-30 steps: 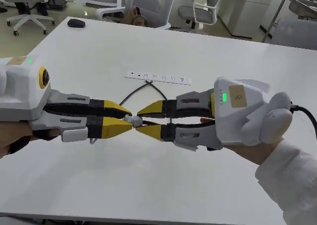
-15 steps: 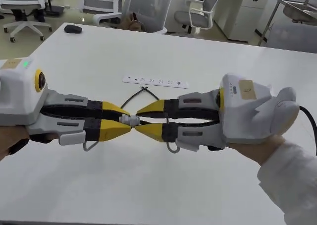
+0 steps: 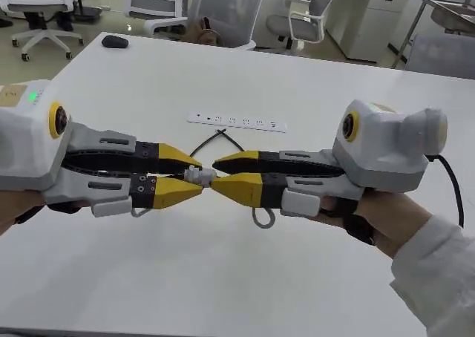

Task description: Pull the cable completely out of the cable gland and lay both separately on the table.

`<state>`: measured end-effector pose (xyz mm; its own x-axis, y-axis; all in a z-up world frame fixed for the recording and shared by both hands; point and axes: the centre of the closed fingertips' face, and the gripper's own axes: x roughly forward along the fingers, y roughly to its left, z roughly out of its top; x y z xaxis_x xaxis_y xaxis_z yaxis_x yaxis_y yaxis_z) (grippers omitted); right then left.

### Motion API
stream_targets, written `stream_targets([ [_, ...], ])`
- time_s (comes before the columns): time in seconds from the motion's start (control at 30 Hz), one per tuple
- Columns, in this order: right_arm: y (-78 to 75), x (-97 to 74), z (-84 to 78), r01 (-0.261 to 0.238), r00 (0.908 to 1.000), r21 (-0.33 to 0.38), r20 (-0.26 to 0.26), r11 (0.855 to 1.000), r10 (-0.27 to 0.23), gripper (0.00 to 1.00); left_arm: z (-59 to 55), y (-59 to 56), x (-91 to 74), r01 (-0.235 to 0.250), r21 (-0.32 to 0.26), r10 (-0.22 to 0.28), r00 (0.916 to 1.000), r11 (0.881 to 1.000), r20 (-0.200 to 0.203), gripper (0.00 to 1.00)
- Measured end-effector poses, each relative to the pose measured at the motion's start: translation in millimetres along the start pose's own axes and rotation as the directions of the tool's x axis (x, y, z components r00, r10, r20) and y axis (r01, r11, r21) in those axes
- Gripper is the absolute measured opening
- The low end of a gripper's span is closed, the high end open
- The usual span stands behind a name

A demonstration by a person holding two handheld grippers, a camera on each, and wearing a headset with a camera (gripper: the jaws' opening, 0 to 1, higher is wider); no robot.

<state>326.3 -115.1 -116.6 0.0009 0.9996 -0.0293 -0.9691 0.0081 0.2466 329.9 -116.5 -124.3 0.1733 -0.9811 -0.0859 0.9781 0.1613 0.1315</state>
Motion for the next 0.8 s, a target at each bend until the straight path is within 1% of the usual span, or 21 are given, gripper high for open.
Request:
stream_targets([
  [0.07, -0.6, 1.4, -2.9, -0.005, 0.9999, 0.008, -0.009, 1.0, 0.005, 0.13, -0.1, 0.2, 0.2, -0.002, 0.002, 0.002, 1.0, 1.0, 0.0, 0.15],
  [0.13, -1.7, 1.5, -4.6, -0.006, 0.9999, 0.007, -0.013, 1.0, 0.006, 0.11, 0.9, -0.5, -0.1, 0.001, 0.004, -0.001, 1.0, 1.0, 0.006, 0.16],
  [0.17, -1.1, 1.3, -4.1, -0.013, 0.9999, 0.019, -0.008, 1.0, 0.013, 0.11, 0.7, -0.4, -0.3, 0.001, 0.009, -0.001, 1.0, 1.0, 0.004, 0.16],
  [0.37, -1.9, 4.1, -6.1, -0.017, 0.9997, 0.038, -0.016, 0.999, 0.017, 0.11, 0.1, 1.0, -1.4, 0.008, 0.031, -0.008, 0.9999, 1.0, -0.007, 0.16],
  [0.5, -1.8, 7.8, -9.8, -0.024, 0.999, 0.06, -0.036, 0.998, 0.026, 0.12, 3.8, 3.3, -1.1, 0.009, 0.038, -0.009, 0.9999, 0.999, 0.005, 0.16],
  [0.57, -2.3, 8.3, -7.5, -0.022, 0.9994, 0.061, -0.027, 0.998, 0.023, 0.12, 4.6, 5.3, -2.0, 0.006, 0.039, -0.006, 0.9999, 0.999, 0.011, 0.16],
  [0.67, -1.5, 10.0, -7.6, -0.027, 0.9991, 0.091, -0.032, 0.996, 0.03, 0.11, 4.5, 4.6, -2.7, 0.008, 0.039, -0.009, 0.9999, 0.999, 0.01, 0.16],
  [0.7, -1.4, 10.5, -8.4, -0.027, 0.9989, 0.114, -0.034, 0.993, 0.031, 0.11, 3.8, 4.1, -2.9, 0.009, 0.041, -0.009, 0.9999, 0.999, 0.006, 0.16],
  [0.73, -1.9, 11.0, -9.0, -0.026, 0.9991, 0.143, -0.031, 0.989, 0.03, 0.11, 2.9, 4.3, -3.1, 0.007, 0.041, -0.007, 1.0, 0.999, 0.002, 0.16],
  [0.8, -2.9, 11.7, -7.6, -0.029, 0.9995, 0.213, -0.007, 0.977, 0.031, 0.11, 2.7, 5.3, -3.6, 0.0, 0.036, 0.0, 1.0, 0.999, 0.002, 0.16],
])
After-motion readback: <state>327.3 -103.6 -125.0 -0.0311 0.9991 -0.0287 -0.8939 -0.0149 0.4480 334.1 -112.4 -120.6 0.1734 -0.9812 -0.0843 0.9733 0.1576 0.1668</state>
